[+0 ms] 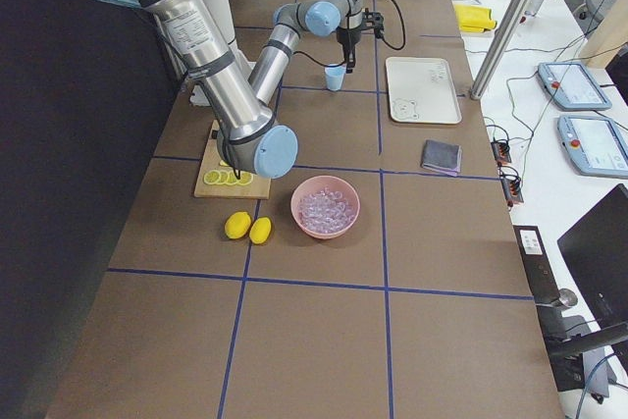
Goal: Put ice and strawberries in cup
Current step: 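Carry the ice cube with the right gripper over the cup, then open the right gripper to release the ice cube into the cup, then move the right gripper back over the pink bowl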
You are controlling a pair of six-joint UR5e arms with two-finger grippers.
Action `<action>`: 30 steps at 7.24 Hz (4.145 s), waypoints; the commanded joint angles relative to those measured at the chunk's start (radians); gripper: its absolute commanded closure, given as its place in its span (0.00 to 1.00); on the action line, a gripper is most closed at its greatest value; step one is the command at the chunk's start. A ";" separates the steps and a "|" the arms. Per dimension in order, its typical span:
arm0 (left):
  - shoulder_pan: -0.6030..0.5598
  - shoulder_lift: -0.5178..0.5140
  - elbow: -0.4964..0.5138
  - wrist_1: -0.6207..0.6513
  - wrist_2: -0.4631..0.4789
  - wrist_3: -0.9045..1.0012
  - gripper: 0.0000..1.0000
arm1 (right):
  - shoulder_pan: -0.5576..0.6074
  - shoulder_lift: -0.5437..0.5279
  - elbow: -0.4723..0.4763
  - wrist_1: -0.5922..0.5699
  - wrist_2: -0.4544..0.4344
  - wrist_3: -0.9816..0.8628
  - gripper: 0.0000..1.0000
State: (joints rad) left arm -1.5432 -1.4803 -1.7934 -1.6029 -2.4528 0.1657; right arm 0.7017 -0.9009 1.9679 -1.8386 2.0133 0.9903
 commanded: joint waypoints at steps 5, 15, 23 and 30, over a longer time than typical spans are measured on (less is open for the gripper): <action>0.000 0.000 -0.001 0.000 0.000 0.000 0.00 | -0.234 0.211 -0.266 0.069 -0.226 0.198 1.00; 0.000 0.000 -0.003 0.000 0.000 0.000 0.00 | -0.291 0.177 -0.334 0.159 -0.323 0.217 0.02; 0.000 0.000 -0.001 0.000 0.000 0.002 0.00 | -0.291 0.209 -0.334 0.157 -0.321 0.251 0.01; 0.000 0.002 -0.001 0.000 0.000 0.002 0.00 | -0.014 -0.080 -0.082 0.111 -0.072 -0.124 0.01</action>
State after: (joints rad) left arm -1.5432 -1.4788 -1.7947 -1.6030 -2.4528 0.1670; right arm 0.6080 -0.8660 1.7909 -1.7262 1.8745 0.9881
